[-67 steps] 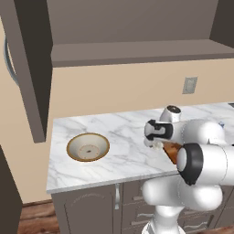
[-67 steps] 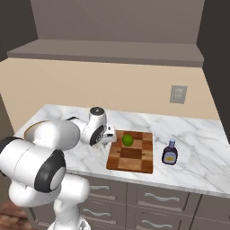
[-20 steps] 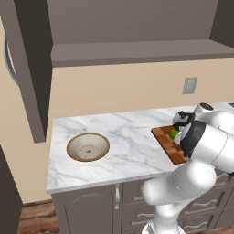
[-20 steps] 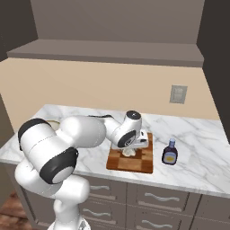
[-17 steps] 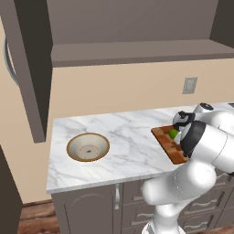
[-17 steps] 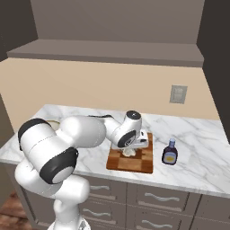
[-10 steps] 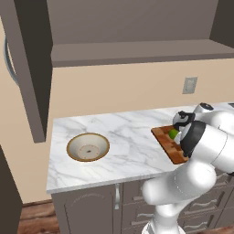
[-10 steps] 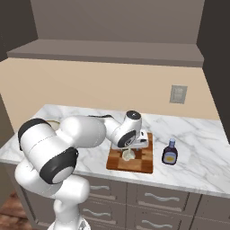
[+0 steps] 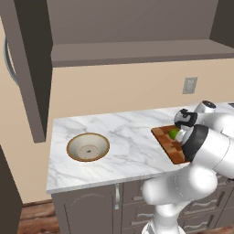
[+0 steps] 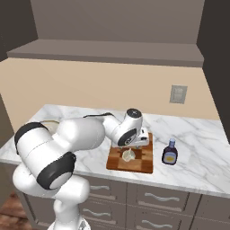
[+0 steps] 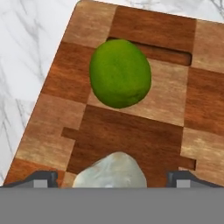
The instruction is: Open the cabinet. Place the bowl and condiment on the counter. Then place the lime and garlic on the cutting board.
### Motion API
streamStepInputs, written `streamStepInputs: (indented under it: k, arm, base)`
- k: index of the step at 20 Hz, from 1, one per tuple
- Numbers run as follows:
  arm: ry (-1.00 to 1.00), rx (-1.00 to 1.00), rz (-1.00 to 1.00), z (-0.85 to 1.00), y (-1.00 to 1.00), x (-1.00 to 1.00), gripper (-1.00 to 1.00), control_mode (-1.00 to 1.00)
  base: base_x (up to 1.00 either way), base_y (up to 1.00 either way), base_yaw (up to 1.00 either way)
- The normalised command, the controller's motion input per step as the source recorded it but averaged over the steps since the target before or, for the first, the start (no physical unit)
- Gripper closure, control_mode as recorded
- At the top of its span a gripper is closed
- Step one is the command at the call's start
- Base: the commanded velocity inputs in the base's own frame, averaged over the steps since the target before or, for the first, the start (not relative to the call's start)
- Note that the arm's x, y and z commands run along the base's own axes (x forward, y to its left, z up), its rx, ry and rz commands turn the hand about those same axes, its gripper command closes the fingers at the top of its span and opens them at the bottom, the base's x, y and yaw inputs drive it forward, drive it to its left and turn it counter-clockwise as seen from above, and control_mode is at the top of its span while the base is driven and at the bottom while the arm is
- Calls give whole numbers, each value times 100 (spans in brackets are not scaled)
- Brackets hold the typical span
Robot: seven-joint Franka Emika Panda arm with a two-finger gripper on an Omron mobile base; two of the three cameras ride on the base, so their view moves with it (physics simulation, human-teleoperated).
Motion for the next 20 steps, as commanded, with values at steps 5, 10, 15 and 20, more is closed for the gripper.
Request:
streamStepInputs:
  k: [5, 10, 15, 20]
  arm:
    - [-4, 0, 0, 31, 17, -25, -100, -100]
    - [0, 0, 0, 19, 45, -44, -100, -100]
    - [0, 0, -2, 27, 53, -61, -100, -100]
    - [0, 0, -13, 46, 48, -42, -100, -100]
  base:
    - [0, 0, 0]
    - [0, 0, 0]
    - [0, 0, 0]
    - [0, 0, 0]
